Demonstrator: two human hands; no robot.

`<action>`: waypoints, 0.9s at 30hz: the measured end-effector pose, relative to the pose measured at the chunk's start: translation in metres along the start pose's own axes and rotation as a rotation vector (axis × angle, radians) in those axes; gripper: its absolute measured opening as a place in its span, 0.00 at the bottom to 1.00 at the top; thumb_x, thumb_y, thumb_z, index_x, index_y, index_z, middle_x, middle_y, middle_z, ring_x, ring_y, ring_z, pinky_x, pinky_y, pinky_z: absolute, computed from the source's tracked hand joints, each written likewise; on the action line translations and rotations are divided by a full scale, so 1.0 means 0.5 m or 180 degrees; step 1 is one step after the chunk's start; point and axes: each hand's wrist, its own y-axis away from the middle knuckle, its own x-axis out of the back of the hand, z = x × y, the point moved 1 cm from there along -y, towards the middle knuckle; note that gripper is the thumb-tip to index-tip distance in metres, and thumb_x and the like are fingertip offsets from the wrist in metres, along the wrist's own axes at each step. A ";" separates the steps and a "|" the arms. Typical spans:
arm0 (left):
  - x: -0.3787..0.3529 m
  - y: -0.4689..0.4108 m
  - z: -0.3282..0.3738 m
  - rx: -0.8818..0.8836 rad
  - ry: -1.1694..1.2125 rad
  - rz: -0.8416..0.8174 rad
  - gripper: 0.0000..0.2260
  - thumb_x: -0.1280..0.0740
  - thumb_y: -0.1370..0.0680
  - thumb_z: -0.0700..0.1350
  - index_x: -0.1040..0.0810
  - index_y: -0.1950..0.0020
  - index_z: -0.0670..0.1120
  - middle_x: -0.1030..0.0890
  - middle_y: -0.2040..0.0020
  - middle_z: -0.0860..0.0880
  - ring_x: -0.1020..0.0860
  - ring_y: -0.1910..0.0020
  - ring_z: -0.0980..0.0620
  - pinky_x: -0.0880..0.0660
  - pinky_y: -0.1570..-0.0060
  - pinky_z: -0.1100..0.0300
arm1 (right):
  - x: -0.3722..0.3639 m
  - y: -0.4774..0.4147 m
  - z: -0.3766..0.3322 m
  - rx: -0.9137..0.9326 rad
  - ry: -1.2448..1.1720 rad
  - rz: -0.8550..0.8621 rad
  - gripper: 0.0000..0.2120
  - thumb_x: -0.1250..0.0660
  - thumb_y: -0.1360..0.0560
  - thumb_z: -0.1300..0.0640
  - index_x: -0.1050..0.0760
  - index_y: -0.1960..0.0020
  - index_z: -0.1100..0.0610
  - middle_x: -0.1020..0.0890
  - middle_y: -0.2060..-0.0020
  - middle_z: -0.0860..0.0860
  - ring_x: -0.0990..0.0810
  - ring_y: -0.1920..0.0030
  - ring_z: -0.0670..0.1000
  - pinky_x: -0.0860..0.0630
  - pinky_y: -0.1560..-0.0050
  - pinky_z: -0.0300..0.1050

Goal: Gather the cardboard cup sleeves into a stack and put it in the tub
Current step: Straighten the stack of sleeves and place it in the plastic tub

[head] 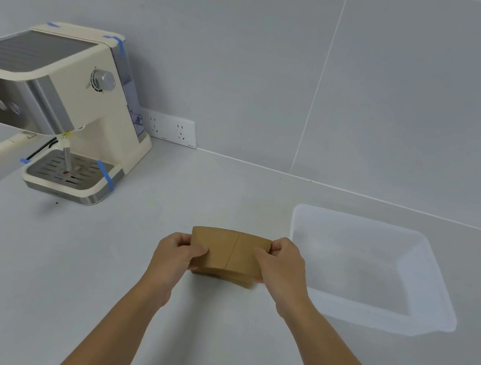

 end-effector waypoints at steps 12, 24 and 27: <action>0.010 -0.052 -0.025 0.0255 -0.0395 -0.0009 0.06 0.34 0.26 0.39 0.26 0.49 0.42 0.23 0.55 0.49 0.25 0.56 0.52 0.25 0.45 0.51 | -0.053 -0.033 0.022 -0.0106 0.0427 0.0100 0.08 0.40 0.32 0.61 0.39 0.66 0.57 0.32 0.66 0.52 0.28 0.63 0.54 0.23 0.61 0.54; 0.006 -0.070 -0.034 0.0570 -0.0599 -0.0241 0.10 0.32 0.28 0.40 0.27 0.49 0.40 0.26 0.57 0.50 0.28 0.58 0.53 0.29 0.52 0.55 | -0.065 -0.046 0.034 -0.0206 0.0596 0.0041 0.11 0.41 0.29 0.61 0.41 0.67 0.56 0.34 0.69 0.51 0.29 0.65 0.53 0.33 0.67 0.44; 0.007 -0.076 -0.022 0.0700 -0.0629 -0.0300 0.12 0.30 0.29 0.39 0.28 0.49 0.39 0.27 0.56 0.48 0.28 0.60 0.53 0.29 0.56 0.58 | -0.063 -0.046 0.031 -0.0226 0.0707 0.0001 0.14 0.41 0.28 0.61 0.43 0.69 0.55 0.37 0.71 0.49 0.37 0.71 0.49 0.40 0.72 0.40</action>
